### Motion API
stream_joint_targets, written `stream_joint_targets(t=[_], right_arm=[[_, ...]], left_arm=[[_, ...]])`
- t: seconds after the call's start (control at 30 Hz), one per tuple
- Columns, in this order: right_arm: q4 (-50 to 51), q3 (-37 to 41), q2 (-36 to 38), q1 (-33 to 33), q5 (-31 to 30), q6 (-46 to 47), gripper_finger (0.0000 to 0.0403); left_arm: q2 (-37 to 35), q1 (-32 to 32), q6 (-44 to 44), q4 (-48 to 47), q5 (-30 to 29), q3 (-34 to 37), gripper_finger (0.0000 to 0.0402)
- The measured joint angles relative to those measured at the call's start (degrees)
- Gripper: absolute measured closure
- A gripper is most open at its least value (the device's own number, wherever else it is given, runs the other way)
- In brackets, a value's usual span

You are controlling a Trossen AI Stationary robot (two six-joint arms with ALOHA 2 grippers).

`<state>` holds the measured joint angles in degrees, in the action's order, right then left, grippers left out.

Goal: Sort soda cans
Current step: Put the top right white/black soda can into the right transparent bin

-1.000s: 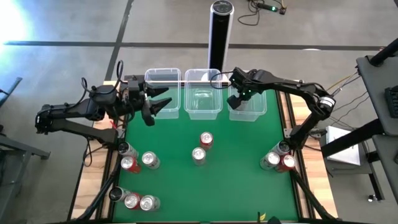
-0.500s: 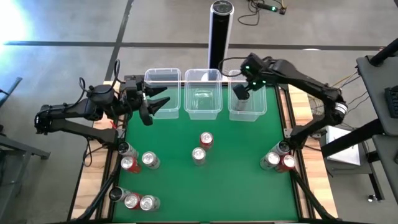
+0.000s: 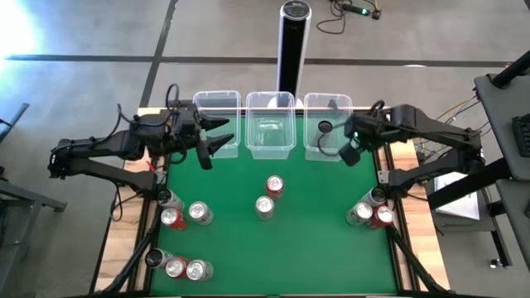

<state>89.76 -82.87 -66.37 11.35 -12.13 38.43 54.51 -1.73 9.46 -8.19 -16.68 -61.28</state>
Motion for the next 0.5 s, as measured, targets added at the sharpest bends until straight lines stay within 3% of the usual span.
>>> stream_joint_targets(t=[0.13,0.3,0.5], right_arm=[[0.2,3.5,2.3,-5.2,5.0,1.1,0.0035],[0.2,5.6,3.8,-11.3,6.6,2.4,0.0035],[0.3,9.8,8.1,-14.3,9.5,8.9,0.0035]], left_arm=[[1.8,-1.2,0.4,1.0,3.1,0.0,0.0168],[2.9,-1.7,1.1,0.8,4.8,0.0,0.0168],[3.7,-1.7,3.2,-2.5,5.7,0.0,0.0168]])
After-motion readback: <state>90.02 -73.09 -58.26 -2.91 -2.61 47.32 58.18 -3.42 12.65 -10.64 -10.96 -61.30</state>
